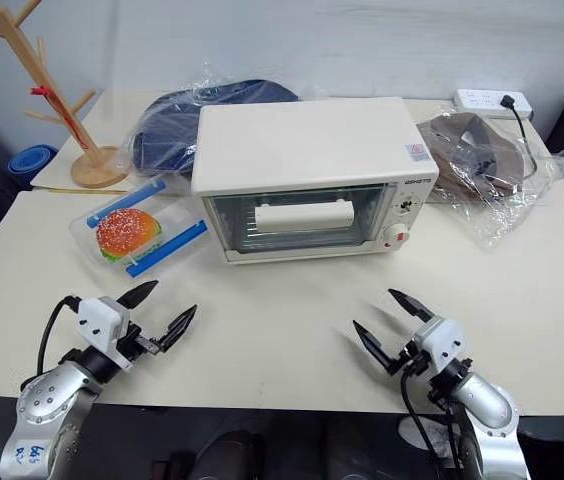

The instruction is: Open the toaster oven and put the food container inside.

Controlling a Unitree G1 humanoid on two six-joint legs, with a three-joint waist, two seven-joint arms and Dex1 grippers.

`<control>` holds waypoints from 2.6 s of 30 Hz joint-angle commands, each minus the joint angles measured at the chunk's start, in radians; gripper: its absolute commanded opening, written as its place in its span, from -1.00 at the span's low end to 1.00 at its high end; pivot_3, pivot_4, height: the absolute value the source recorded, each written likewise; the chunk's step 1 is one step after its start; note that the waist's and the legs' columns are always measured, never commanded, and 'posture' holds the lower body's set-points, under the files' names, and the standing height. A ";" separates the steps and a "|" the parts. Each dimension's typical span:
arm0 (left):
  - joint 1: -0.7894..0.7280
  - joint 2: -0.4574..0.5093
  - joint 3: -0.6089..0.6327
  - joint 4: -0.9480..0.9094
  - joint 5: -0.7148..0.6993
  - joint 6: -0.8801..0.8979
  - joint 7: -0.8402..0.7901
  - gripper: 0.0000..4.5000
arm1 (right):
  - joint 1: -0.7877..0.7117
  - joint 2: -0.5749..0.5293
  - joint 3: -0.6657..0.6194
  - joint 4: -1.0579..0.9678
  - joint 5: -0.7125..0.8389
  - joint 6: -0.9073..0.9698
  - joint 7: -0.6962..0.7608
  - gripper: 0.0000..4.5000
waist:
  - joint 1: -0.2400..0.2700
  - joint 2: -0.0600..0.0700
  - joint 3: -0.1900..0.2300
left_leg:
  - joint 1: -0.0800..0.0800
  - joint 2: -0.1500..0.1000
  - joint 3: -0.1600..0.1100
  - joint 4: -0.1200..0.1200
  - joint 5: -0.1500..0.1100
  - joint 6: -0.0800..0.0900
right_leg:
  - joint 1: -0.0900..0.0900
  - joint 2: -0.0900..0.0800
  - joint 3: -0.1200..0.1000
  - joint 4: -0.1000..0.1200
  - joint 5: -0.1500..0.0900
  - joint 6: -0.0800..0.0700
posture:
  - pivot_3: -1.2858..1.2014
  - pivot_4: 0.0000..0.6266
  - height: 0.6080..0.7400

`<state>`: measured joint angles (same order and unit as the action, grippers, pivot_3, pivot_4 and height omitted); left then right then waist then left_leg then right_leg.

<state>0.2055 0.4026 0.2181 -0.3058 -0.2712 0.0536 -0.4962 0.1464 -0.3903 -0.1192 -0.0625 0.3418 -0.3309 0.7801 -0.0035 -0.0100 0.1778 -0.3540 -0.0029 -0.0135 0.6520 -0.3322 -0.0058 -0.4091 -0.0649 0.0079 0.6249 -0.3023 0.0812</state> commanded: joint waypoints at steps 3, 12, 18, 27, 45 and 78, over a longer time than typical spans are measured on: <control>-0.004 0.040 0.038 -0.054 -0.066 0.034 -0.040 1.00 | -0.075 -0.032 -0.016 -0.038 0.090 0.068 0.038 0.98 | 0.000 0.000 0.000 | 0.000 0.000 0.000 0.000 0.000 0.000 | 0.000 0.000 0.000 0.000 0.000 0.000 | 0.03 -0.52 1.00; 0.027 0.207 0.192 -0.146 -0.386 0.199 -0.258 1.00 | -0.349 -0.102 -0.023 -0.025 0.182 0.241 0.081 0.98 | -0.006 0.001 0.001 | 0.000 0.001 -0.001 0.000 0.000 0.000 | 0.000 0.000 0.000 0.000 -0.001 -0.001 | 0.03 -0.52 1.00; 0.011 0.229 0.228 -0.188 -0.447 0.248 -0.249 1.00 | -0.463 -0.090 0.014 -0.011 0.203 0.288 0.144 0.98 | -0.001 0.001 0.001 | -0.001 0.000 -0.001 0.000 0.000 0.000 | -0.001 0.000 -0.001 -0.001 -0.001 -0.001 | 0.03 -0.52 1.00; 0.042 0.234 0.223 -0.222 -0.447 0.283 -0.243 1.00 | -0.408 -0.127 0.040 -0.121 0.226 0.364 0.233 0.98 | 0.001 0.001 0.001 | -0.001 0.000 -0.001 0.000 0.000 0.000 | -0.001 0.000 -0.001 -0.001 -0.001 -0.001 | 0.03 -0.52 1.00; -0.086 0.289 0.206 -0.155 -0.451 0.339 -0.319 0.20 | -0.314 -0.153 -0.031 -0.172 0.183 0.323 0.180 1.00 | -0.005 0.001 0.001 | 0.000 0.000 -0.001 0.000 0.001 -0.001 | -0.001 0.000 0.000 0.001 -0.001 -0.001 | 0.03 -0.52 1.00; -0.226 0.244 0.144 -0.066 -0.452 0.335 -0.312 0.05 | -0.229 -0.197 0.057 -0.198 0.088 0.168 0.372 1.00 | -0.001 0.001 0.001 | -0.001 0.000 -0.001 -0.001 0.001 -0.002 | -0.001 0.001 -0.001 0.000 -0.001 -0.001 | 0.03 -0.52 1.00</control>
<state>0.0111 0.6589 0.3878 -0.3719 -0.7263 0.3970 -0.8159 -0.0857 -0.5882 -0.0746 -0.2315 0.4289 -0.1222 1.1437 -0.0047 -0.0086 0.1789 -0.3546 -0.0026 -0.0147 0.6515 -0.3307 -0.0082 -0.4103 -0.0636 0.0068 0.6256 -0.3031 0.0799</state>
